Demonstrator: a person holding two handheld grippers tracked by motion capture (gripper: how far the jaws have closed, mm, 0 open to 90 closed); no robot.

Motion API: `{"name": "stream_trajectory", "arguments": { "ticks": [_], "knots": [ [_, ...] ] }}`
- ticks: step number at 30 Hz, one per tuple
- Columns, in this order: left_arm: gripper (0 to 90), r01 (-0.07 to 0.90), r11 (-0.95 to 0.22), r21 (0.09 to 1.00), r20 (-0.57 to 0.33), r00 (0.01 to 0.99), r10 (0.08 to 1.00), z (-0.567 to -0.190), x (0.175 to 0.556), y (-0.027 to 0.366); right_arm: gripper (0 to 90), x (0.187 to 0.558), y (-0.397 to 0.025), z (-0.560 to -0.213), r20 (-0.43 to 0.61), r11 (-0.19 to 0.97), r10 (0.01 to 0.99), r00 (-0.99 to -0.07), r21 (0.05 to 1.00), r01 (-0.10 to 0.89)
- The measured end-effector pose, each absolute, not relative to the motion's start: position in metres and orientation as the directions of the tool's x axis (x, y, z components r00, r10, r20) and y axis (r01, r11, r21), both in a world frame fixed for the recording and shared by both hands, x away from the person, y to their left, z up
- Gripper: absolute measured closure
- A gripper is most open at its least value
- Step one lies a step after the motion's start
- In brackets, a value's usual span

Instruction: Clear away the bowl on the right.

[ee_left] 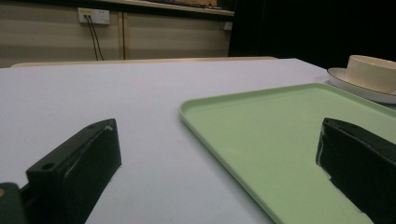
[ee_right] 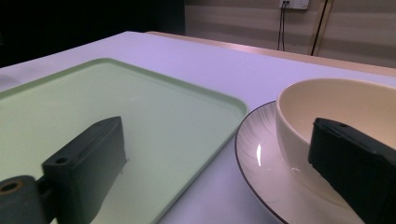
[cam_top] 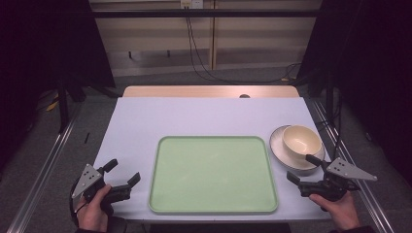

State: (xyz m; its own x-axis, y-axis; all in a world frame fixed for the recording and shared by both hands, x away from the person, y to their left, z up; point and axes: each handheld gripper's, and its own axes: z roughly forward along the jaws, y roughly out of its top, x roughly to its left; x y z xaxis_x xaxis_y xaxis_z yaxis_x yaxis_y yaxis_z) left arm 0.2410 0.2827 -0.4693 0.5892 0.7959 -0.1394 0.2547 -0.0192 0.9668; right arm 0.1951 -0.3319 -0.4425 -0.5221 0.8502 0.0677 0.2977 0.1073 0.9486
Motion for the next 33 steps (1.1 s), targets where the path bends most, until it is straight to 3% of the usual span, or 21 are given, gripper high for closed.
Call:
{"name": "stream_trajectory", "arguments": {
  "ticks": [10,17,18,33],
  "knots": [
    [0.0,0.254,-0.023,0.967,-0.136,0.59,0.796,-0.469,0.241,0.282,4.5,0.2,-0.333,-0.443,0.136,0.098,0.817,-0.561,0.925,0.367],
    [0.0,0.257,-0.028,0.966,-0.135,0.593,0.793,-0.469,0.241,0.283,7.6,0.2,-0.332,-0.443,0.123,0.114,0.811,-0.572,0.925,0.361],
    [0.1,0.256,-0.026,0.966,-0.135,0.59,0.796,-0.469,0.241,0.283,11.6,0.198,-0.332,-0.442,0.107,0.119,0.813,-0.573,0.932,0.344],
    [0.1,0.255,-0.024,0.967,-0.135,0.587,0.799,-0.469,0.24,0.283,11.7,0.197,-0.341,-0.435,0.12,0.097,0.828,-0.548,0.932,0.35]
  ]
}}
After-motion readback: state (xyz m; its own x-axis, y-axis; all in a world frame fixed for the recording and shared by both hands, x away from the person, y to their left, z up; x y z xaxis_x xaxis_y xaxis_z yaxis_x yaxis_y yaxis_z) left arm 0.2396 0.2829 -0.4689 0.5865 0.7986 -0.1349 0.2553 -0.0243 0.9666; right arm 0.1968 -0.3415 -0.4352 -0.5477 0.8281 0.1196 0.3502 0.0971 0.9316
